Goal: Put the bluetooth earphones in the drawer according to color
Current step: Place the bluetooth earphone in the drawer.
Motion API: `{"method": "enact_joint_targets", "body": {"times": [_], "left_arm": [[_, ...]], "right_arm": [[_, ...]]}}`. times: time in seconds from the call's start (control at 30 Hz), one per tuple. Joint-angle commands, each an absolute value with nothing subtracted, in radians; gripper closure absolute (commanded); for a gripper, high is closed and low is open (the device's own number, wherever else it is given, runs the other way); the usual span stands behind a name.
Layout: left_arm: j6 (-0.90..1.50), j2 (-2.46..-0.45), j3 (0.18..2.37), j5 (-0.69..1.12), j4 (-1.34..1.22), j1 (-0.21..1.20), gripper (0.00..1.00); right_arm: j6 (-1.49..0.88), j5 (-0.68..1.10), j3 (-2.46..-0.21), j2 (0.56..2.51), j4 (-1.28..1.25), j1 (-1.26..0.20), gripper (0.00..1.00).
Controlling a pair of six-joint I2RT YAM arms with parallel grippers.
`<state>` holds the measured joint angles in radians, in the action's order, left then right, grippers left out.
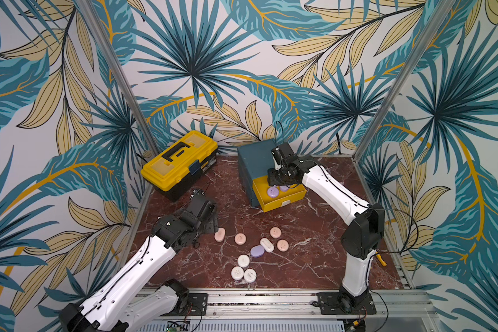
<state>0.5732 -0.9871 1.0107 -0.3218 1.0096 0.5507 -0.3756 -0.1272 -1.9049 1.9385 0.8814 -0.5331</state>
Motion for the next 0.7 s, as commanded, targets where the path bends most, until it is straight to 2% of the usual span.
{"method": "enact_joint_targets", "body": {"times": [0.0, 0.13, 0.3, 0.67], "left_arm": [[0.567, -0.966, 0.994, -0.339, 1.008, 0.542, 0.20], [0.568, -0.967, 0.990, -0.337, 1.006, 0.540, 0.20], [0.566, -0.966, 0.992, -0.333, 1.008, 0.540, 0.20], [0.524, -1.004, 1.006, -0.202, 1.003, 0.543, 0.20]], "right_arm": [[-0.368, -0.148, -1.911, 1.941, 0.870, -0.526, 0.39], [-0.366, -0.133, -1.901, 1.916, 0.870, -0.526, 0.35], [-0.364, -0.100, -1.873, 1.838, 0.867, -0.528, 0.35], [-0.423, -0.048, -1.621, 1.430, 0.825, -0.543, 0.33]]}}
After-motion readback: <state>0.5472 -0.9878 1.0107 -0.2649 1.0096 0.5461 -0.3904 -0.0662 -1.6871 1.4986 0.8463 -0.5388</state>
